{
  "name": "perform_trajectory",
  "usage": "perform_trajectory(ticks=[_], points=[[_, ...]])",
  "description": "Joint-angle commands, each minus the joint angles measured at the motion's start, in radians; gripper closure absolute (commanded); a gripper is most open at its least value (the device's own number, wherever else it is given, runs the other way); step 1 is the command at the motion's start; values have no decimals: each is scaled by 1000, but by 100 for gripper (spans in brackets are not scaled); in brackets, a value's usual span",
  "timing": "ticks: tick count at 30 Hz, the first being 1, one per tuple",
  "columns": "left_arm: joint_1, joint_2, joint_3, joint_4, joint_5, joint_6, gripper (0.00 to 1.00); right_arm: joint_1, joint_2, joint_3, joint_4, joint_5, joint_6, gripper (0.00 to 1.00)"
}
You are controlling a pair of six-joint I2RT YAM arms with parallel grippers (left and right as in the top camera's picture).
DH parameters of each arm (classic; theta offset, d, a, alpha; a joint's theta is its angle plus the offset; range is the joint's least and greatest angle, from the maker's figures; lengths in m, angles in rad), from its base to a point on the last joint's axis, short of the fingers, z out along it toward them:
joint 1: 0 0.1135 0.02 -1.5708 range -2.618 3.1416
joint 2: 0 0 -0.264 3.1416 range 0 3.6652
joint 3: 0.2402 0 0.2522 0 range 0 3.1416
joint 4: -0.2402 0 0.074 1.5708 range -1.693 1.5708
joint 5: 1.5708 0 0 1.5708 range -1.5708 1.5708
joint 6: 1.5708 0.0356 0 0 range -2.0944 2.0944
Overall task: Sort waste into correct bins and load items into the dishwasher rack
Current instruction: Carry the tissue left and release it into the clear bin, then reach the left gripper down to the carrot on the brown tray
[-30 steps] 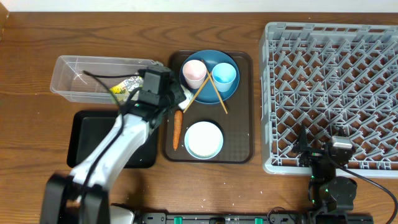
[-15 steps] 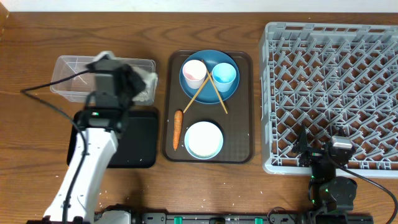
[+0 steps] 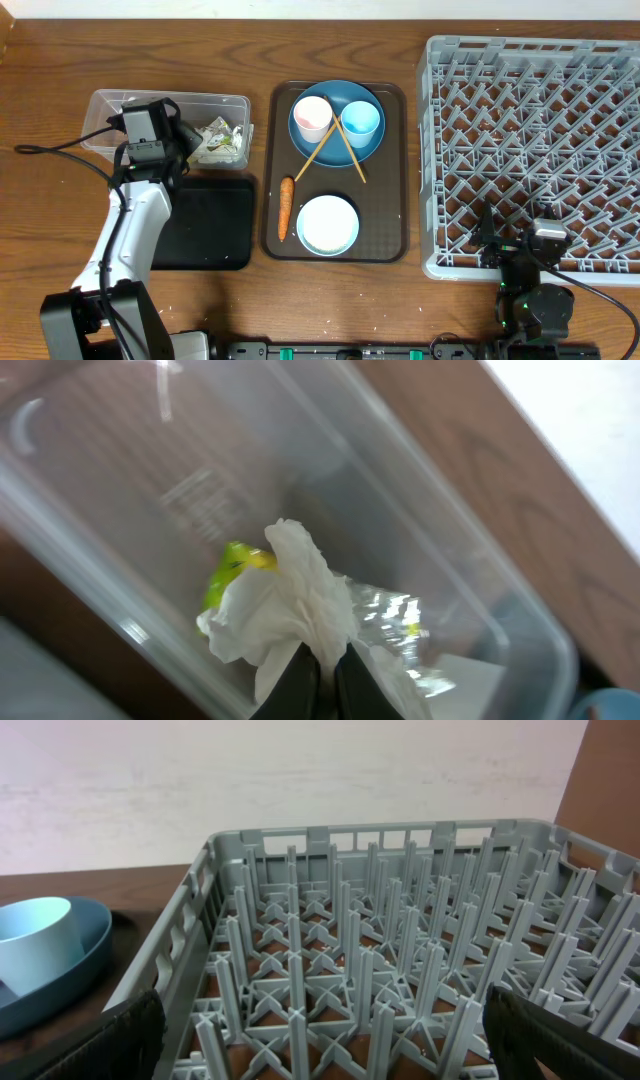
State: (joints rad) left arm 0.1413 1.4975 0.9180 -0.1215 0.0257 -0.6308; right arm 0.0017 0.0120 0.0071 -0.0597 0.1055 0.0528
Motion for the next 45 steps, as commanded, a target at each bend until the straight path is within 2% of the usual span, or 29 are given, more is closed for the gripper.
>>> perform_trajectory(ticks=[1,2,3,5,8,12,15,17,21,22,24,26,28,30,39,45], points=[[2,-35,-4,16,84,10,89,14,-3,-2,-3,7,14,1],[1,-44,-4,18,102,10,77,14,-3,-2,-3,7,14,1],[1,-54,-4,19,111,10,60,14,-3,-2,-3,7,14,1],[2,-68,-4,22,113,10,42,14,-3,-2,-3,7,14,1],[2,-86,-4,26,117,11,29,14,-3,-2,-3,7,14,1],[1,-147,-4,-6,267,81,22,14,-3,-2,-3,7,14,1],[1,-216,-4,-154,425,81,10,14,-3,-2,-3,7,14,1],[1,-249,-4,-278,468,81,3,14,-3,-2,-3,7,14,1],[1,-270,-4,-536,468,81,4,14,-3,-2,-3,7,14,1],[1,-270,-4,-587,468,81,7,14,-3,-2,-3,7,14,1],[-2,-269,-5,-680,468,91,16,14,-3,-2,-3,7,14,1],[-17,-269,-5,-745,468,154,32,14,-3,-2,-3,7,14,1],[-47,-269,-6,-789,463,210,44,14,-3,-2,-3,7,14,1],[-85,-269,-9,-810,435,227,48,14,-3,-2,-3,7,14,1],[-285,-269,-19,-790,208,227,49,14,-3,-2,-3,7,14,1],[-400,-267,-19,-704,156,227,50,14,-3,-2,-3,7,14,1]])
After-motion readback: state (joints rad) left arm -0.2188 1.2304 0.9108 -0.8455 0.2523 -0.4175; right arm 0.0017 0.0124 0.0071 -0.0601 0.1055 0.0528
